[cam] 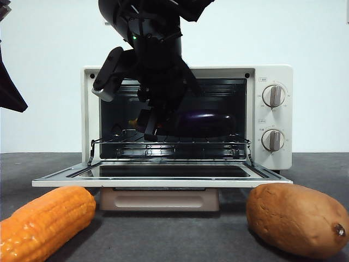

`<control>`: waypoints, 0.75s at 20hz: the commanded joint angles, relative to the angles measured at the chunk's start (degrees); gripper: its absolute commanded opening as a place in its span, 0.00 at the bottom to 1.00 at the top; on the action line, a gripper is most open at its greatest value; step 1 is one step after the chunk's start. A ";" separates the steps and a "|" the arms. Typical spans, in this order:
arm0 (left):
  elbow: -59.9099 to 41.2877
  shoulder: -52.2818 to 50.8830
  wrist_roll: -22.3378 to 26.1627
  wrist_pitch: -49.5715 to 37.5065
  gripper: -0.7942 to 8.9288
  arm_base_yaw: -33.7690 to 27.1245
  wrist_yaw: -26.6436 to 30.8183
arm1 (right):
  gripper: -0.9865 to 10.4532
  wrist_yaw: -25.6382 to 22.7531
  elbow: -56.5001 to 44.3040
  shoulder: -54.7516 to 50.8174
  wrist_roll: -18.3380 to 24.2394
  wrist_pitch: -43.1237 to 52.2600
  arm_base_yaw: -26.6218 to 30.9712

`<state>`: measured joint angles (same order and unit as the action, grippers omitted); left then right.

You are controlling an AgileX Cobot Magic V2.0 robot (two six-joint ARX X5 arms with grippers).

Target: Take the eggplant from the table,put the eggplant in the oven

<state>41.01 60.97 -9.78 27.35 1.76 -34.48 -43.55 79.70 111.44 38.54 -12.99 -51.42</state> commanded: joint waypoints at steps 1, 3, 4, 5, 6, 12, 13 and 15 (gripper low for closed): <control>0.35 0.59 0.72 -0.44 0.09 0.02 -0.22 | 0.31 -0.59 1.31 1.05 -1.05 0.52 -1.40; 0.35 1.46 0.76 -0.55 0.09 0.02 -0.20 | 0.31 -1.53 1.31 1.05 -1.05 0.52 -1.73; 0.35 2.34 0.74 -1.05 0.09 0.02 -0.20 | 0.31 -1.57 1.31 1.03 -1.07 0.52 -1.90; 0.35 3.19 0.72 -1.70 0.09 0.02 -0.20 | 0.31 -1.64 1.31 0.87 -1.07 0.50 -1.99; 0.35 4.28 0.72 -2.34 0.09 0.02 -0.20 | 0.31 -1.95 1.31 0.70 -1.07 0.50 -2.23; 0.35 15.54 0.66 -7.32 0.09 0.02 -0.20 | 0.30 -1.92 1.31 -5.73 -3.74 -2.03 -4.68; 0.35 17.97 0.44 -8.02 0.09 0.02 -0.20 | 0.30 -1.88 1.31 -7.69 -5.40 -3.50 -5.05; 0.35 22.40 0.00 -9.42 0.09 0.44 -0.22 | 0.30 -1.44 1.31 -12.26 -7.98 -7.54 -5.95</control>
<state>41.01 82.87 -9.82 18.20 2.07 -34.46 -44.95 79.72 98.56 32.64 -21.32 -56.73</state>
